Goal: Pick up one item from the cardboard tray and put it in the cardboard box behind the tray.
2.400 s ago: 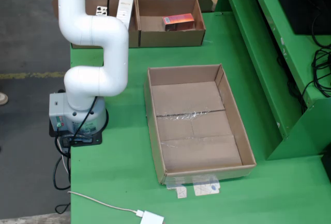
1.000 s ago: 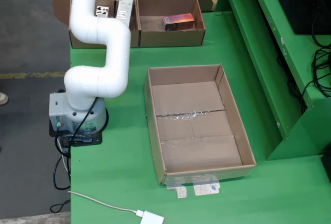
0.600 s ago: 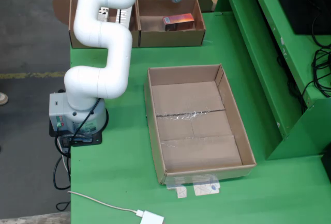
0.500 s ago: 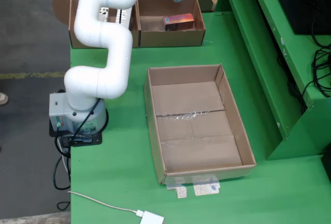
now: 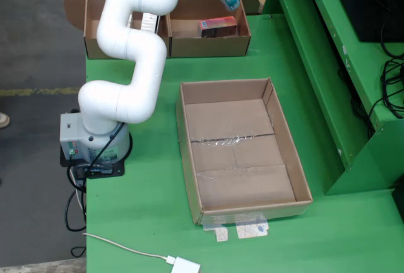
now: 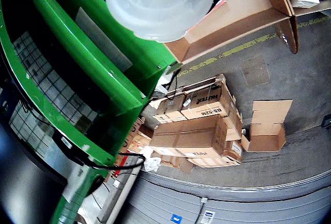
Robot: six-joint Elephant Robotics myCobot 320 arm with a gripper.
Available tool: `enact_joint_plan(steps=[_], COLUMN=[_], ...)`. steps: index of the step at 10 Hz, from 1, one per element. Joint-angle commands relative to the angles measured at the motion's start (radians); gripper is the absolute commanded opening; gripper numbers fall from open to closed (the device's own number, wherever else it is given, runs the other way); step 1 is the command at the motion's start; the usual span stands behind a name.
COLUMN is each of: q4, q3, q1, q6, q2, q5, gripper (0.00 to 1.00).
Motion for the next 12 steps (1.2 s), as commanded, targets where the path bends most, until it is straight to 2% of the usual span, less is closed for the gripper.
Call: enact_joint_plan(steps=[1, 6, 8, 9, 10, 11, 12], q4=[0.015, 0.015, 0.015, 0.015, 0.015, 0.015, 0.015], q3=[0.029, 0.029, 0.029, 0.029, 0.029, 0.029, 0.029], q1=[-0.036, -0.038, 0.010, 0.064, 0.064, 0.093, 0.093], q6=[-0.007, -0.004, -0.032, -0.084, -0.065, -0.095, -0.063], q2=[0.030, 0.001, -0.006, -0.013, -0.013, -0.030, -0.030], q5=[-0.010, -0.010, -0.010, -0.010, -0.010, -0.010, -0.010], gripper=[0.00, 0.00, 0.00, 0.00, 0.00, 0.00, 0.00])
